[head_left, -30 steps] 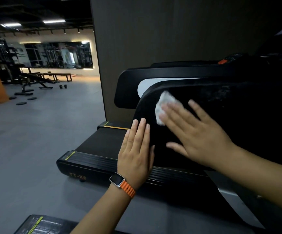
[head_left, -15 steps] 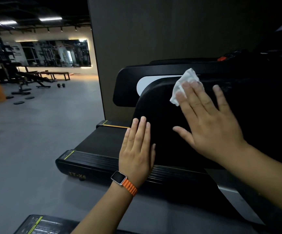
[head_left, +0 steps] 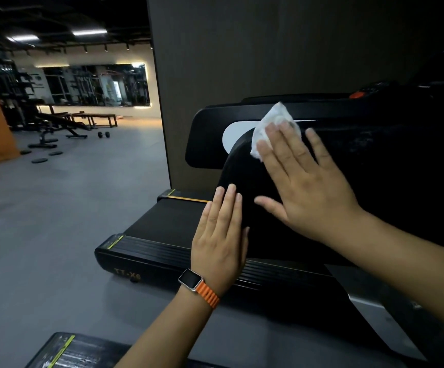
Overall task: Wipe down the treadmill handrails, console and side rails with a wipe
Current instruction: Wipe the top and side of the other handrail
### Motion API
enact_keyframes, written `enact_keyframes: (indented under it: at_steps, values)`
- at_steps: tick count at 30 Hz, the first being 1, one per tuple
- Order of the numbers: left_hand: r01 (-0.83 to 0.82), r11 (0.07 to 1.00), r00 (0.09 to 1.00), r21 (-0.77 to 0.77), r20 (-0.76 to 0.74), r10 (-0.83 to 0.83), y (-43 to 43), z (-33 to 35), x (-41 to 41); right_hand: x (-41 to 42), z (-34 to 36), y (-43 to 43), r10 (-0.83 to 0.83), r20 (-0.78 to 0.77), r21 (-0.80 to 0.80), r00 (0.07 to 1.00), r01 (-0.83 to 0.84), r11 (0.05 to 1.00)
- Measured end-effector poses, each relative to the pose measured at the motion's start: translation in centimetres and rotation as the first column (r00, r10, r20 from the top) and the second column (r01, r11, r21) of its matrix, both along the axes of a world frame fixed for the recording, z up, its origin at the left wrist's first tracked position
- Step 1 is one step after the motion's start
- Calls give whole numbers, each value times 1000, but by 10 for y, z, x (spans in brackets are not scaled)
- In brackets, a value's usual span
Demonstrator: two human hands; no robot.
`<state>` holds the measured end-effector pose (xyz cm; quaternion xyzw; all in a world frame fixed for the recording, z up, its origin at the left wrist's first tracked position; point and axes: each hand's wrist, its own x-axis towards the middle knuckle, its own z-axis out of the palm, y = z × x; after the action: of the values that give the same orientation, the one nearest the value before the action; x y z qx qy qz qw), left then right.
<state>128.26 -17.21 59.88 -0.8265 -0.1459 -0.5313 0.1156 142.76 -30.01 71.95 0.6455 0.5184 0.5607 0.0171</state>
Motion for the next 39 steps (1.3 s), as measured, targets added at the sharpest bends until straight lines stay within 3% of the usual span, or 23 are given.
enact_keyframes:
  at_steps: [4, 7, 10, 15, 17, 21, 25, 27, 33, 37, 39]
  values:
    - [-34, 999, 999, -4, -4, 34, 12, -8, -12, 7, -49, -21, 39, 165, -246, 985, 3, 969]
    - [-39, 999, 999, -6, -17, 39, 14, -13, -15, 6, -29, -11, 22, 196, -168, 980, 11, 986]
    - [-45, 999, 999, -29, -23, 44, 11, -13, -15, -5, -5, 6, 8, 78, -36, 997, -5, 999]
    - [-50, 998, 998, -33, -39, 49, 13, -19, -27, -2, -61, -13, 41, 179, -281, 983, 11, 960]
    - [-57, 998, 997, -34, -53, 55, 14, -23, -28, -1, -46, -7, 47, 184, -225, 982, -4, 974]
    - [-61, 997, 996, -52, -62, 57, 15, -23, -27, -15, -12, 23, 19, 45, -26, 999, -18, 1000]
    - [-71, 995, 996, -66, -56, 67, 16, -25, -37, -16, -62, 19, 88, 150, -270, 985, -45, 962]
    - [-98, 992, 994, -80, -63, 93, 19, -29, -44, -12, -68, 16, 108, 205, -304, 973, -42, 952]
    - [-141, 984, 986, -108, -99, 131, 24, -42, -55, -33, -40, 46, 35, 99, -61, 995, -29, 998]
    - [-164, 979, 981, -124, -128, 148, 27, -51, -71, -24, -103, 19, 114, 188, -350, 976, -42, 936]
    - [-184, 975, 976, -129, -145, 165, 30, -55, -77, -15, -117, 4, 115, 199, -390, 973, -29, 920]
